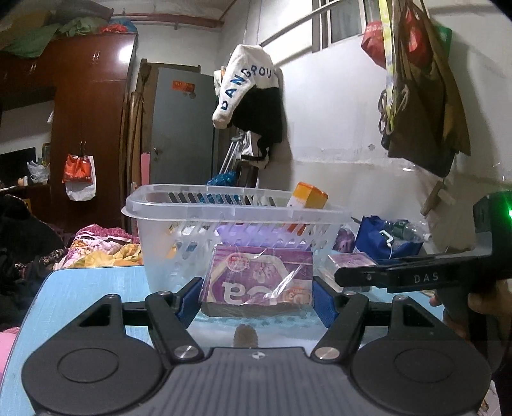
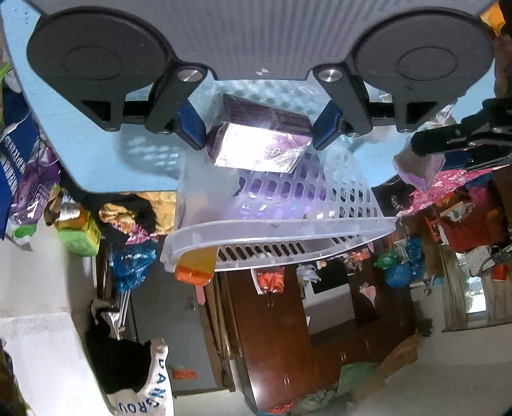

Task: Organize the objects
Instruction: 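Carry both purple boxes over the white basket and open both tools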

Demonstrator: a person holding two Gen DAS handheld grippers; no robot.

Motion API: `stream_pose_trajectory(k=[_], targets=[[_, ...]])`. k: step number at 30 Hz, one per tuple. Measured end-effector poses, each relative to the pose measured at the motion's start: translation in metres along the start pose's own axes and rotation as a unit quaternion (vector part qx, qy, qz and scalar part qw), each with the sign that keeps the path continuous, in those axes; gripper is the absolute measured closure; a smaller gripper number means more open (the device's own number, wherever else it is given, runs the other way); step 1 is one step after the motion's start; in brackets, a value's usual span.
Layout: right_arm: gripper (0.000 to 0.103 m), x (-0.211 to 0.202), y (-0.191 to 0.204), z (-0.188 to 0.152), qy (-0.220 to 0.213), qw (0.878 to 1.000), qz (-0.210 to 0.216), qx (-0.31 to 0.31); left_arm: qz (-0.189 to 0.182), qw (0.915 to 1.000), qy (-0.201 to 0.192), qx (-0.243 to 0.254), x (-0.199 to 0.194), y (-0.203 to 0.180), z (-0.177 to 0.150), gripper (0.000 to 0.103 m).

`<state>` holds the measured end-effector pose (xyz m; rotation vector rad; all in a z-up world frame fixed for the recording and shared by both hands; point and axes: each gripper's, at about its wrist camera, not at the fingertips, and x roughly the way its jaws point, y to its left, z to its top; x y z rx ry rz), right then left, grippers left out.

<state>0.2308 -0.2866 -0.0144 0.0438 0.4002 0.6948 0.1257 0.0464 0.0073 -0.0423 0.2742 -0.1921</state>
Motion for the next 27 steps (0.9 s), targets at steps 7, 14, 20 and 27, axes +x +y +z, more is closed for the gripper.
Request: stream_pose_trajectory(k=[7, 14, 20, 27], targets=[[0.028, -0.012, 0.005, 0.004, -0.021, 1.000, 0.002, -0.016, 0.001, 0.9999, -0.016, -0.003, -0.011, 0.002, 0.002, 0.029], [0.028, -0.023, 0.011, 0.009, -0.042, 0.999, 0.009, -0.029, -0.003, 0.9995, -0.032, -0.001, -0.022, -0.001, 0.007, 0.029], [0.028, -0.036, 0.013, 0.042, -0.113, 0.992, 0.019, -0.059, 0.014, 0.9980, -0.062, 0.004, -0.030, -0.002, 0.040, 0.029], [0.028, 0.019, 0.014, 0.104, -0.125, 0.988, 0.011, -0.095, 0.050, 0.9976, -0.045, -0.018, 0.018, 0.016, 0.117, 0.029]])
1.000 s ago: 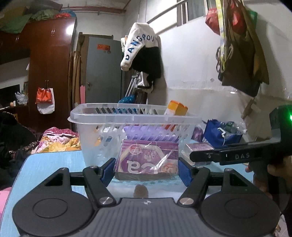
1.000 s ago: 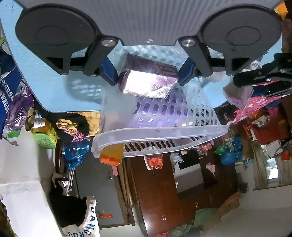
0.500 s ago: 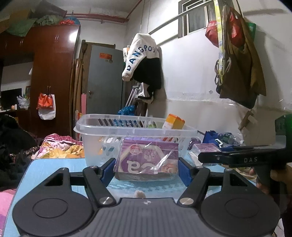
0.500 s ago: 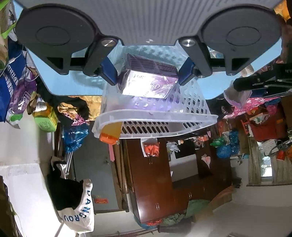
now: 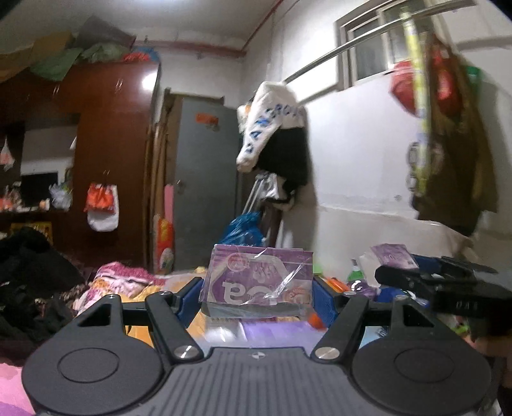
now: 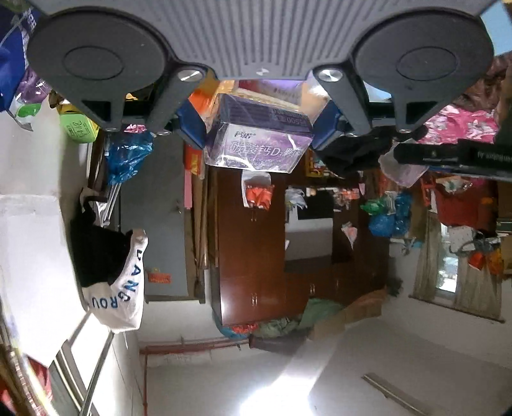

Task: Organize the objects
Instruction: 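Carry both purple boxes over the white basket and open both tools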

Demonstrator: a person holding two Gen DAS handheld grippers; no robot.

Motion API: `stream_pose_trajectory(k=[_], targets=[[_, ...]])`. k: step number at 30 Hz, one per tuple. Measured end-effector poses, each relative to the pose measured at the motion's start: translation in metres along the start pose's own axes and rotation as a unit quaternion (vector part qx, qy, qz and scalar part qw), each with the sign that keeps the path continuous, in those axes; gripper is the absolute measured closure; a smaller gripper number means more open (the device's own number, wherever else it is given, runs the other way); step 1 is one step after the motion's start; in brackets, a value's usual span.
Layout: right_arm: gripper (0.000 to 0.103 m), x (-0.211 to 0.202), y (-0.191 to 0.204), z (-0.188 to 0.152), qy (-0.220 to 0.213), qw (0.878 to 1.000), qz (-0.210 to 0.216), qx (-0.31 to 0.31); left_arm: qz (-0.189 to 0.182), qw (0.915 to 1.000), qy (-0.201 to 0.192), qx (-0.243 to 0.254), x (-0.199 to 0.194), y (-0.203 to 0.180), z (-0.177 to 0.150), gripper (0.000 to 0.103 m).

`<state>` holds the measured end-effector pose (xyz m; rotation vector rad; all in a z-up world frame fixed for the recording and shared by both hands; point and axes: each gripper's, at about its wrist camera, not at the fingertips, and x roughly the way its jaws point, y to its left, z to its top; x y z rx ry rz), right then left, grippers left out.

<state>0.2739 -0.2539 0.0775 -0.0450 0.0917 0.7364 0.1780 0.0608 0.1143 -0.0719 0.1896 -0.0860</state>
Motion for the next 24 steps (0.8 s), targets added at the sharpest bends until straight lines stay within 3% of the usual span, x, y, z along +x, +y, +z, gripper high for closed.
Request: stream_pose_trajectory(k=[5, 10, 19, 22, 24], targets=[[0.028, 0.069, -0.002, 0.001, 0.094, 0.995, -0.014, 0.017, 0.050, 0.9950, 0.084, -0.021, 0.074, 0.015, 0.019, 0.029], [0.028, 0.098, 0.004, -0.009, 0.144, 0.989, -0.014, 0.022, 0.069, 0.9862, 0.147, -0.034, 0.125, 0.028, 0.014, 0.029], [0.026, 0.094, 0.006, -0.023, 0.151, 0.988, -0.031, 0.006, 0.054, 0.9846, 0.161, -0.041, 0.148, 0.029, -0.001, 0.029], [0.005, 0.087, 0.009, -0.017, 0.127, 0.991, -0.036, -0.007, 0.055, 0.9869, 0.150, -0.022, 0.144, 0.025, -0.007, 0.025], [0.000, 0.079, 0.010, -0.015, 0.110, 0.993, -0.046, -0.008, 0.057, 0.9883, 0.141, -0.012, 0.138, 0.021, -0.008, 0.021]])
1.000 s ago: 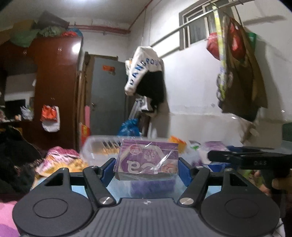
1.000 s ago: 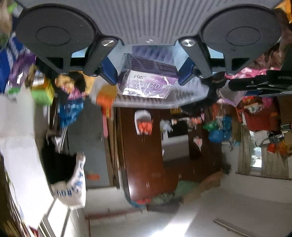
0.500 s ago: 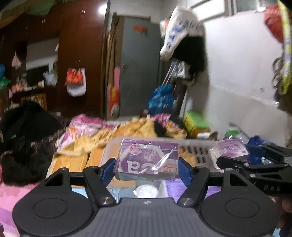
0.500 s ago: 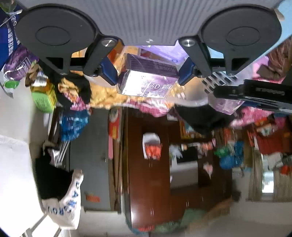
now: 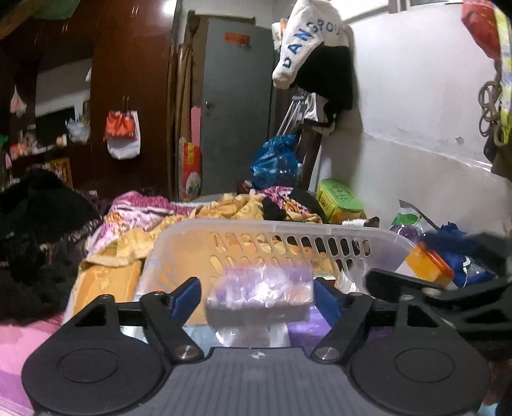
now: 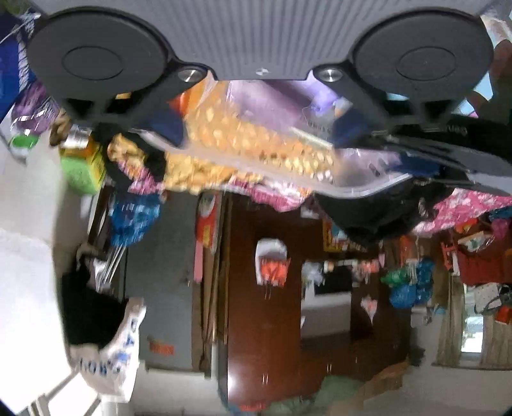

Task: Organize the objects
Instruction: 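Carry both purple boxes over the white basket and open both tools, then grasp the bagged white plush bunny with the left tool while the right tool grasps it too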

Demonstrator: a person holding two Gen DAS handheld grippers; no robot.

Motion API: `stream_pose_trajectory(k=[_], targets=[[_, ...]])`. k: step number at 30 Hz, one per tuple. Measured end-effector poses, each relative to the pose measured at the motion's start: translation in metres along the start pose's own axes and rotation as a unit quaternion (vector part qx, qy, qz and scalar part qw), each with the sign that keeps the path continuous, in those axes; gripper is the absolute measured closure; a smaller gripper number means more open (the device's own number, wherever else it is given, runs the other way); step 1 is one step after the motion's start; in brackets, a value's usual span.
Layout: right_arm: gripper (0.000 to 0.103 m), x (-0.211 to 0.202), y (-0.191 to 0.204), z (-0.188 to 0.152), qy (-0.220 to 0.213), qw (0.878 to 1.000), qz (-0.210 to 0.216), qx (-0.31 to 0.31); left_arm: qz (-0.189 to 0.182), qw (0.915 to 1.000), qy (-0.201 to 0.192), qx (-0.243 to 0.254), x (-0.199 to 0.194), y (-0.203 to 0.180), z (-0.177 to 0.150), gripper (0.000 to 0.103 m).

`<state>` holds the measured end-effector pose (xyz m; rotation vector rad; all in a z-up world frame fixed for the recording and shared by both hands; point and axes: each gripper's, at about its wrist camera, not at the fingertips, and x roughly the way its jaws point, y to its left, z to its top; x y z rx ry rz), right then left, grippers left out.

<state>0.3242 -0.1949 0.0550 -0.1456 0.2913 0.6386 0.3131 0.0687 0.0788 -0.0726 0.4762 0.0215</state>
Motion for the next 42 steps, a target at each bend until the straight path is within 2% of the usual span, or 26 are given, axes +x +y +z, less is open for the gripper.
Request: stream_pose_trajectory(k=[4, 7, 11, 14, 18, 20, 22, 25, 27, 28, 32, 34, 36, 38, 41, 42], targets=[[0.000, -0.026, -0.005, -0.009, -0.016, 1.000, -0.005, 0.027, 0.000, 0.9996, -0.029, -0.005, -0.026, 0.001, -0.006, 0.020], [0.000, -0.052, -0.015, -0.025, -0.032, 0.997, 0.021, 0.067, -0.023, 0.9977, -0.063, -0.011, -0.062, 0.004, -0.023, 0.019], [0.000, -0.096, -0.017, -0.074, -0.044, 0.987, 0.082, 0.132, -0.033, 0.9929, -0.114, 0.011, -0.121, 0.005, -0.069, 0.000], [0.000, -0.115, 0.004, -0.109, -0.037, 0.987, 0.088, 0.133, -0.025, 0.9869, -0.159, 0.011, -0.163, 0.012, -0.113, 0.000], [0.000, -0.115, 0.038, -0.137, -0.028, 0.985, 0.113, 0.130, 0.012, 0.9894, -0.144, -0.004, -0.184, 0.023, -0.156, 0.000], [0.000, -0.103, 0.056, -0.137, -0.011, 0.988, 0.113, 0.105, 0.015, 0.9908, -0.132, -0.024, -0.181, 0.032, -0.169, 0.000], [0.000, -0.096, 0.070, -0.135, -0.017, 0.989, 0.118, 0.085, 0.017, 0.9924, -0.118, -0.031, -0.172, 0.039, -0.173, 0.001], [0.005, -0.089, 0.083, -0.129, -0.019, 0.989, 0.127, 0.073, 0.015, 0.9933, -0.103, -0.049, -0.158, 0.050, -0.180, 0.007], [0.016, -0.086, 0.088, -0.124, -0.017, 0.991, 0.121, 0.059, 0.009, 0.9936, -0.099, -0.054, -0.155, 0.055, -0.187, 0.012], [0.017, -0.083, 0.090, -0.121, -0.018, 0.991, 0.118, 0.055, 0.007, 0.9938, -0.097, -0.054, -0.155, 0.057, -0.190, 0.017], [0.029, -0.082, 0.099, -0.126, -0.012, 0.992, 0.119, 0.043, -0.003, 0.9947, -0.094, -0.041, -0.155, 0.053, -0.194, 0.018], [0.039, -0.082, 0.105, -0.129, -0.008, 0.993, 0.110, 0.034, -0.005, 0.9951, -0.092, -0.034, -0.153, 0.048, -0.197, 0.022], [0.051, -0.082, 0.110, -0.134, -0.004, 0.993, 0.113, 0.031, -0.007, 0.9953, -0.091, -0.032, -0.152, 0.046, -0.199, 0.031], [0.055, -0.085, 0.113, -0.136, -0.004, 0.993, 0.115, 0.030, -0.010, 0.9956, -0.088, -0.032, -0.150, 0.044, -0.199, 0.048], [0.072, -0.088, 0.118, -0.136, -0.007, 0.993, 0.120, 0.019, -0.023, 0.9958, -0.083, -0.031, -0.147, 0.041, -0.201, 0.066], [0.078, -0.089, 0.119, -0.137, -0.008, 0.992, 0.121, 0.016, -0.023, 0.9956, -0.085, -0.031, -0.148, 0.039, -0.201, 0.075]])
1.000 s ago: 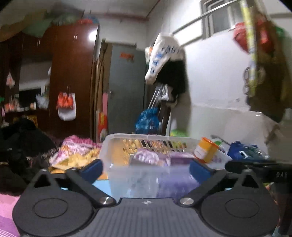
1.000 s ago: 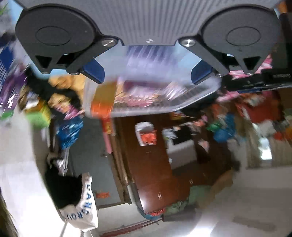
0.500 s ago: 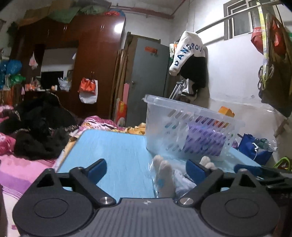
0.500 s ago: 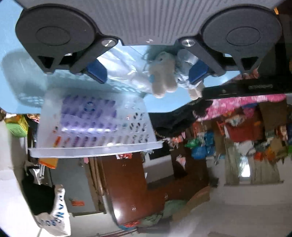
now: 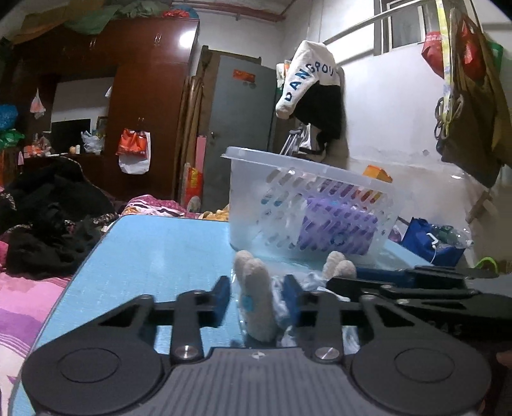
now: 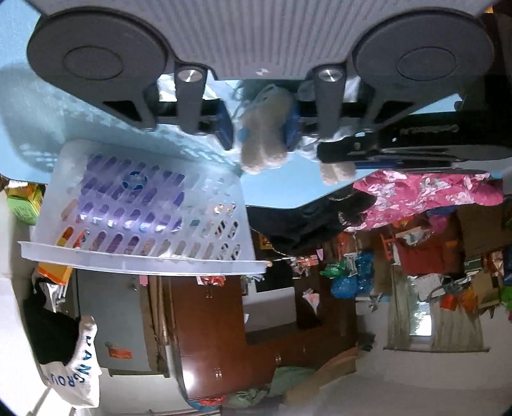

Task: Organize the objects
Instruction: 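Grasp the bagged white plush bunny with the left tool while the right tool grasps it too, then lift the plush bunny with both tools and carry it over the basket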

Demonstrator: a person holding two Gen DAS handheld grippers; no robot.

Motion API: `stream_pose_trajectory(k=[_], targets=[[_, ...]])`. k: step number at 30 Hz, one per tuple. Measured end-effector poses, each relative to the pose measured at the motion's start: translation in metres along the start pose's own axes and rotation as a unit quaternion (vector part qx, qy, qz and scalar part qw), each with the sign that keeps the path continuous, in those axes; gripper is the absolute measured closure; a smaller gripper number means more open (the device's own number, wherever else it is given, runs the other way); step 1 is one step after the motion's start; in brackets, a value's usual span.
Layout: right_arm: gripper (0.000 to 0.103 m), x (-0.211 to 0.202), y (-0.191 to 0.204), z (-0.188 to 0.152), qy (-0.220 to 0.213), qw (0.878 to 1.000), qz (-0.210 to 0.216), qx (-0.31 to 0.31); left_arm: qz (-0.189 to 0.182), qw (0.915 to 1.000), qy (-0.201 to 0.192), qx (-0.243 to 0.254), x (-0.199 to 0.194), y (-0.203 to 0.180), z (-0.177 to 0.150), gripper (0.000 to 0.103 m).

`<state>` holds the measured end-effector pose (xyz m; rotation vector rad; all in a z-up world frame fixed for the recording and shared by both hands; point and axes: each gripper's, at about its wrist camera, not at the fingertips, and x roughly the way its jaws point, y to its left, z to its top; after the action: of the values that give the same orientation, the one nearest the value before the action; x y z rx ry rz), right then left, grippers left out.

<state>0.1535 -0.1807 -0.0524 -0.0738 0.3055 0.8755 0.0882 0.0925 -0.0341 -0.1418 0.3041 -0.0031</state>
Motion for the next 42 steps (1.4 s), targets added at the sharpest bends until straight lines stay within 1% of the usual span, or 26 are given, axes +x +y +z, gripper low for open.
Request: stream_pose_trajectory(k=[2, 6, 9, 14, 20, 26, 31, 34, 38, 40, 42], targets=[[0.084, 0.001, 0.001, 0.000, -0.005, 1.000, 0.003, -0.005, 0.002, 1.0000, 0.001, 0.007, -0.001, -0.003, 0.000, 0.078], [0.088, 0.000, -0.001, -0.001, -0.010, 1.000, 0.009, -0.001, 0.007, 0.9999, -0.004, 0.014, -0.002, -0.007, -0.002, 0.080], [0.088, -0.003, -0.001, -0.002, -0.014, 1.000, 0.011, -0.003, 0.002, 0.9999, -0.010, 0.012, -0.005, -0.007, -0.002, 0.082], [0.088, -0.011, -0.004, 0.000, -0.023, 1.000, 0.012, -0.005, -0.002, 0.9995, -0.022, 0.024, -0.011, -0.015, 0.000, 0.083], [0.088, -0.021, -0.010, 0.003, -0.037, 0.999, 0.016, 0.001, -0.011, 0.9989, -0.037, 0.025, -0.016, -0.024, 0.002, 0.083], [0.088, -0.037, -0.015, 0.007, -0.060, 0.998, 0.011, -0.002, -0.020, 0.9974, -0.060, 0.035, -0.025, -0.041, 0.008, 0.084], [0.088, -0.044, -0.029, 0.010, -0.079, 0.997, 0.017, -0.001, -0.032, 0.9958, -0.073, 0.043, -0.024, -0.056, 0.016, 0.084], [0.088, -0.042, -0.045, 0.013, -0.078, 0.996, 0.021, 0.022, -0.040, 0.9955, -0.076, 0.042, -0.017, -0.062, 0.020, 0.084], [0.088, -0.044, -0.058, 0.023, -0.080, 0.996, 0.021, 0.030, -0.050, 0.9949, -0.077, 0.041, -0.007, -0.069, 0.029, 0.084], [0.088, -0.045, -0.062, 0.035, -0.082, 0.996, 0.023, 0.027, -0.055, 0.9944, -0.079, 0.043, -0.004, -0.073, 0.038, 0.084], [0.088, -0.046, -0.065, 0.055, -0.085, 0.996, 0.020, 0.016, -0.059, 0.9935, -0.084, 0.049, -0.002, -0.079, 0.053, 0.084]])
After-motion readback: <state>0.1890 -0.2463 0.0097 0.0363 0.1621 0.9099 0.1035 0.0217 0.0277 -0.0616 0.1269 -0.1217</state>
